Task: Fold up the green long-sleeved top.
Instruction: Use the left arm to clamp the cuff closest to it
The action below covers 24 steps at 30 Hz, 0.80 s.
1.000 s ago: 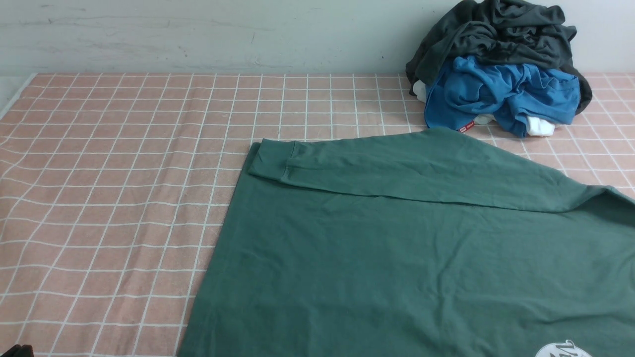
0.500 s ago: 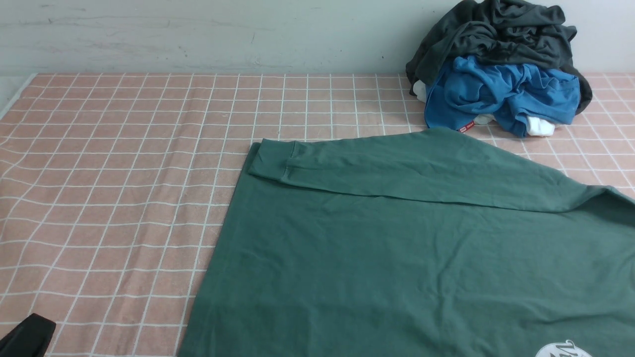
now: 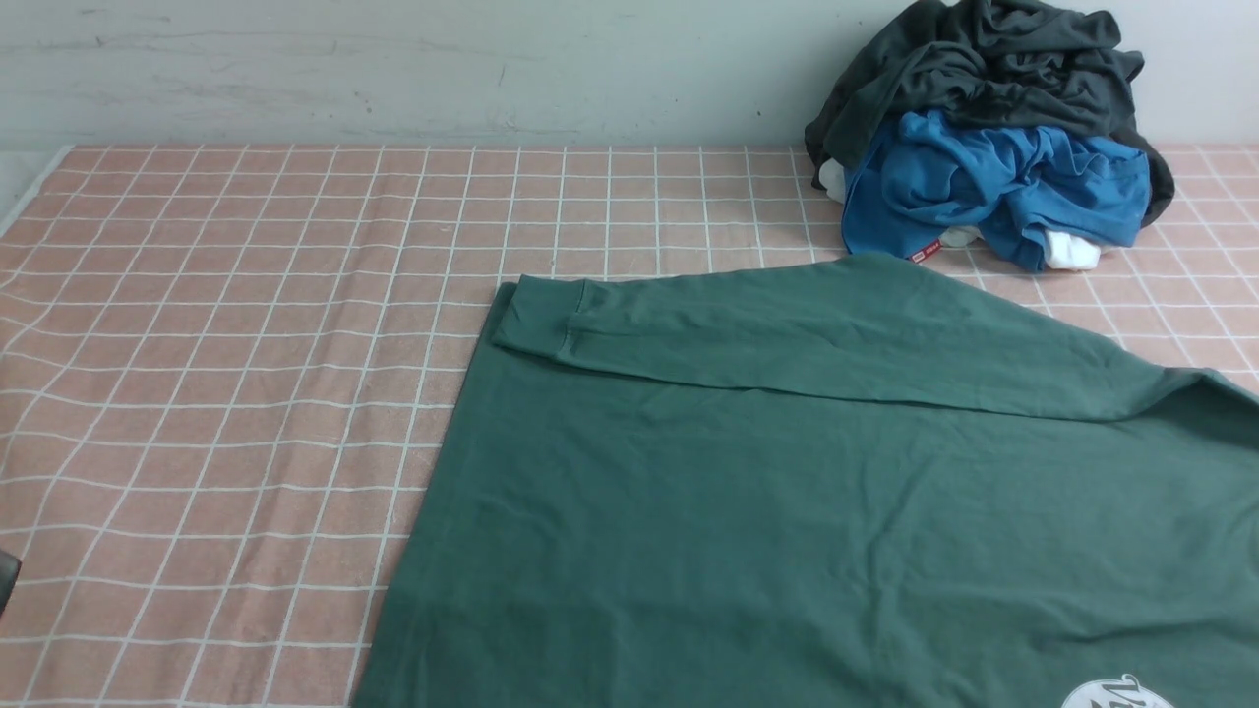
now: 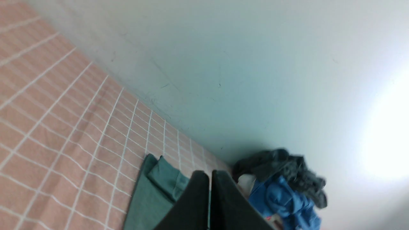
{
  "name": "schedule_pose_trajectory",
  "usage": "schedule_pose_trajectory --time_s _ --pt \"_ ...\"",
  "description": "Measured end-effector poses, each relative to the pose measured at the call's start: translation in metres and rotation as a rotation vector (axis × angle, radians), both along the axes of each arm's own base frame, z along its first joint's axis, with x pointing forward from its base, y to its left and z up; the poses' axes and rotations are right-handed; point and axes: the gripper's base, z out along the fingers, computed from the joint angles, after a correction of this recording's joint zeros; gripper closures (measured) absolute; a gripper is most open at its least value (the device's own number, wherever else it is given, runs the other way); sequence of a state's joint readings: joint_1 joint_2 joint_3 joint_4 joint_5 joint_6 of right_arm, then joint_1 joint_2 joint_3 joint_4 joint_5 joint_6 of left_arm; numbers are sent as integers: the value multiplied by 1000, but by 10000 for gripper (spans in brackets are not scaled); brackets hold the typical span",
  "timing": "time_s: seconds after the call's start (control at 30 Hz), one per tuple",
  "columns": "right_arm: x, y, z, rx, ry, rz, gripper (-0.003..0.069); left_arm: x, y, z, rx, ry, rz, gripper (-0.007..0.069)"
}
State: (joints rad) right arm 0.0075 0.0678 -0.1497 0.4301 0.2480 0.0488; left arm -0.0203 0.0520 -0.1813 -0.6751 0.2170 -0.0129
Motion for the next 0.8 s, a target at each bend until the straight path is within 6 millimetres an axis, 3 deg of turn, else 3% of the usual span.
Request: schedule_pose_trajectory --time_s 0.13,0.23,0.3,0.4,0.57,0.6,0.63,0.67,0.8 --pt "24 0 42 -266 107 7 673 22 -9 24 280 220 -116 625" --pt "63 1 65 -436 321 71 673 52 -14 47 535 445 -278 625" --pt "75 3 67 -460 392 106 673 65 -15 48 620 545 -356 625" --pt "104 20 75 -538 621 297 673 98 -20 55 770 747 -570 625" --pt "108 51 60 -649 918 582 673 131 -46 33 860 880 -788 605" --pt "103 57 50 -686 1030 659 673 137 -63 19 918 915 -887 576" --pt "103 58 49 -695 1048 673 673 137 -65 18 925 921 -899 572" --pt "100 62 44 -725 1087 708 673 142 -82 1 992 967 -989 533" --pt "97 63 40 -755 1109 727 673 143 -113 -27 1146 1000 -1124 429"
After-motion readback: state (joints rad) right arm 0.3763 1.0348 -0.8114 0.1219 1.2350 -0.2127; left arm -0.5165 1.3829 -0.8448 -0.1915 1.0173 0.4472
